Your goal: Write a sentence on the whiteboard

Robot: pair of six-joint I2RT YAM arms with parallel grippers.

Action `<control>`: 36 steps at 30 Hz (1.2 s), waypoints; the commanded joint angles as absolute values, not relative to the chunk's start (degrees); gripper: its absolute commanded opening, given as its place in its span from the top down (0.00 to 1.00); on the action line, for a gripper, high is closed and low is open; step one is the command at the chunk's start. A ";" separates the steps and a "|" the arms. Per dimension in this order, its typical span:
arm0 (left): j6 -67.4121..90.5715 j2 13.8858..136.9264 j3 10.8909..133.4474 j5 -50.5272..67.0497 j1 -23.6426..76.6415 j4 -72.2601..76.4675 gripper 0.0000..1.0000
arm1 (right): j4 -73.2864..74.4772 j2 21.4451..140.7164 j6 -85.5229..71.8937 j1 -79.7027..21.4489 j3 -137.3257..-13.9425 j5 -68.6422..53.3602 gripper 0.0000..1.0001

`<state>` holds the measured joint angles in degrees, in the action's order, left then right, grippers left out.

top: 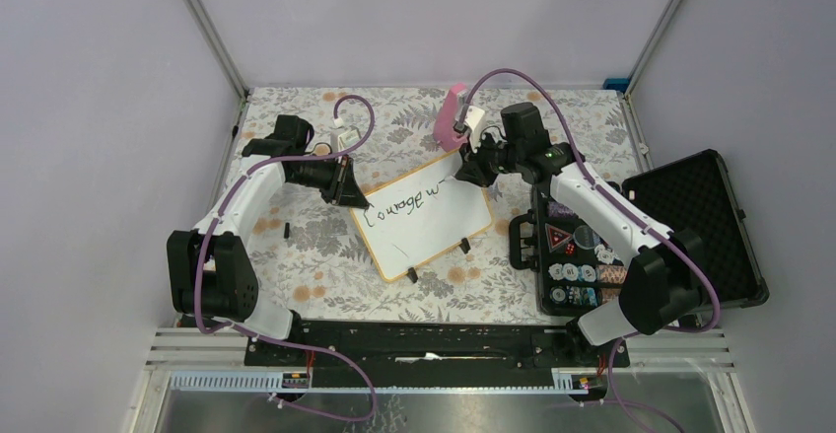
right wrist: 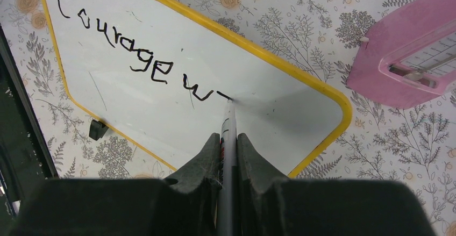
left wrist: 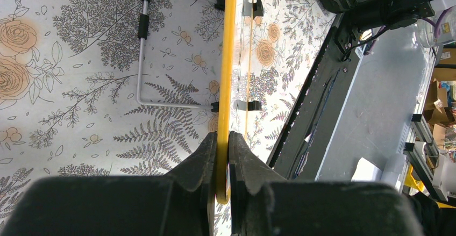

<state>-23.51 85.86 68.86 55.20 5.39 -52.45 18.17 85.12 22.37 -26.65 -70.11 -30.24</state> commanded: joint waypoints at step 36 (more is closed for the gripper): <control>-25.49 84.65 68.28 50.69 5.54 -49.50 1.00 | 22.02 81.77 23.54 -27.91 -73.03 -30.34 1.00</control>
